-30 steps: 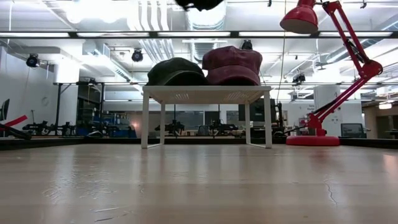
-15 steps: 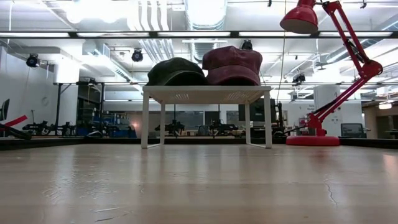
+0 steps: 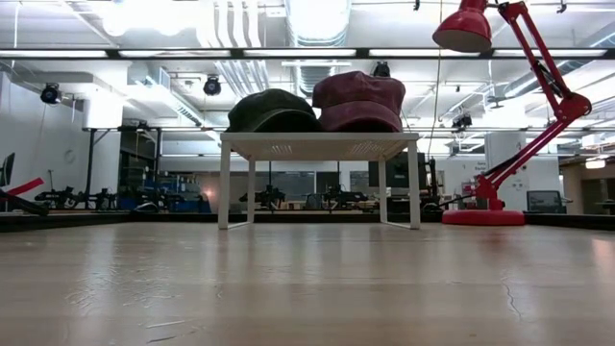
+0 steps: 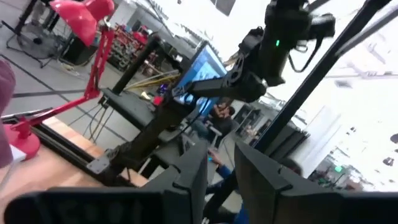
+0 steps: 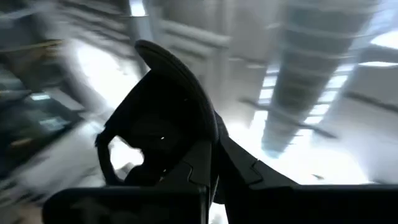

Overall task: Pick & Place hat
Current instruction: Stack the black cap on top of the black cap on the shelf

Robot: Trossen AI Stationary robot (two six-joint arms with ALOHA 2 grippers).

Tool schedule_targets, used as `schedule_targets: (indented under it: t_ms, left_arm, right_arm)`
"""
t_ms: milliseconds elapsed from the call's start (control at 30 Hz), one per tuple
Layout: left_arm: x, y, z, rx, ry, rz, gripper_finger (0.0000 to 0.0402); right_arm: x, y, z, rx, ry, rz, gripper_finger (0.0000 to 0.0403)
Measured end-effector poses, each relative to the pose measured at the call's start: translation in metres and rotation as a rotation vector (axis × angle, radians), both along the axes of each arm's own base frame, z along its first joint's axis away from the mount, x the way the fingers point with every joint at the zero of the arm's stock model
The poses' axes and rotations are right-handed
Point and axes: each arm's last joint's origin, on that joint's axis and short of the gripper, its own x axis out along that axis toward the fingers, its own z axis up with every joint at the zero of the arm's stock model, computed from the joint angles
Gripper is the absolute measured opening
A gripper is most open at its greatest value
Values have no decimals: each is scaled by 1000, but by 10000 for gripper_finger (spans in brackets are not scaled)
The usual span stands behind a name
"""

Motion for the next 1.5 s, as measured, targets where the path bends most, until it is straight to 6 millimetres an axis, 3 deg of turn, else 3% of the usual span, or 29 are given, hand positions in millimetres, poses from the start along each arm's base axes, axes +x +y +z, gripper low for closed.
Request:
schedule_targets:
  t_ms: [200,300,467,633,767,833,933,1033,1133,1333,1500]
  left_arm:
    - [18,-11,-13,15,59,59,96]
    - [22,-14,-15,-1,62,54,96]
    - [21,-14,-15,-32,53,48,96]
    - [18,-12,-7,-81,-9,40,96]
    - [16,-11,0,-99,-53,26,96]
    - [16,-11,2,-102,-59,24,97]
    - [17,-11,2,-100,-57,23,96]
    - [19,-13,0,-95,-50,20,97]
    - [22,-15,-2,-91,-41,19,96]
    - [23,-16,-3,-89,-38,20,97]
    - [24,-16,-3,-93,-43,19,97]
  right_arm:
    - [-1,1,-22,-137,-71,-98,11]
    - [0,8,-39,-246,-118,69,11]
    - [-22,12,-57,-376,-222,367,12]
    - [-46,-36,-62,-199,-265,543,13]
    - [-54,-41,-81,-310,-227,569,13]
    - [-59,-44,-90,-282,-312,517,13]
    - [-85,-61,-93,-168,-608,446,13]
    - [-99,-69,-89,-105,-656,532,13]
    - [-96,-65,-89,-76,-649,696,13]
    - [-97,-81,-86,144,-729,580,13]
    - [-97,-84,-86,150,-768,650,13]
